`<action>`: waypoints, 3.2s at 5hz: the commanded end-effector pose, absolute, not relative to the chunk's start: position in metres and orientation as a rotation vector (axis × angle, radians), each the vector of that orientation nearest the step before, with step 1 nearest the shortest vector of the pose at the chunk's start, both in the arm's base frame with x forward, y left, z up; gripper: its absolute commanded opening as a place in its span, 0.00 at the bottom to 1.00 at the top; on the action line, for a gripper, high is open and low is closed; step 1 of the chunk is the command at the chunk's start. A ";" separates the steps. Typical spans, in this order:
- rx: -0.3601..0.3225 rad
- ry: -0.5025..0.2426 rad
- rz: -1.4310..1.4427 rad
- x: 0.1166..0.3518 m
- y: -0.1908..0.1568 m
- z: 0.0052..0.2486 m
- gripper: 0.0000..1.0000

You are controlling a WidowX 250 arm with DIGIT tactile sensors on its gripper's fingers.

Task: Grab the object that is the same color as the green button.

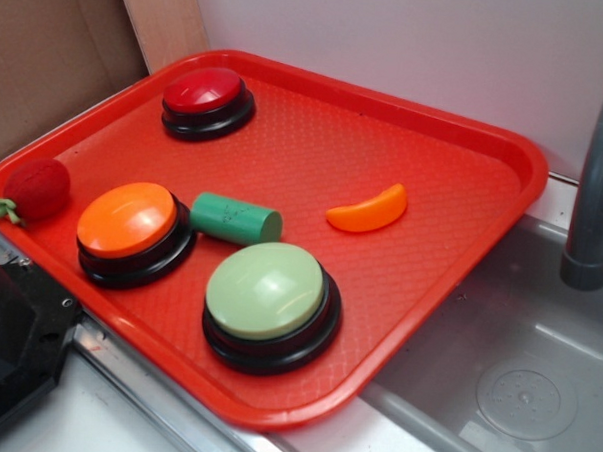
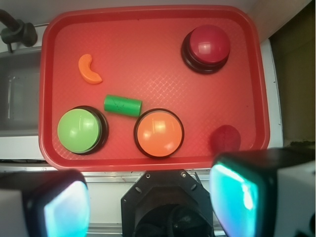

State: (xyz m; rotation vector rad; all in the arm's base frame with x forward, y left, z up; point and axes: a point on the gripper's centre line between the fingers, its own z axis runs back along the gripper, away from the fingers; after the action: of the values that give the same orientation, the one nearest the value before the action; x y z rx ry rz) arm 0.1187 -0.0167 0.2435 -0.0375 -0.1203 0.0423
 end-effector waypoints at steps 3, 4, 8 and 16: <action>0.018 -0.172 -0.373 0.152 -0.039 0.194 1.00; 0.015 -0.312 -0.620 0.167 -0.045 0.165 1.00; -0.035 -0.290 -1.081 0.200 -0.055 0.067 1.00; 0.012 -0.247 -0.532 0.235 -0.035 0.111 0.00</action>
State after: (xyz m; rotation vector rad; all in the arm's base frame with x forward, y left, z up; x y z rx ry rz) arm 0.2278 -0.0314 0.0971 0.0068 -0.1967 -0.5274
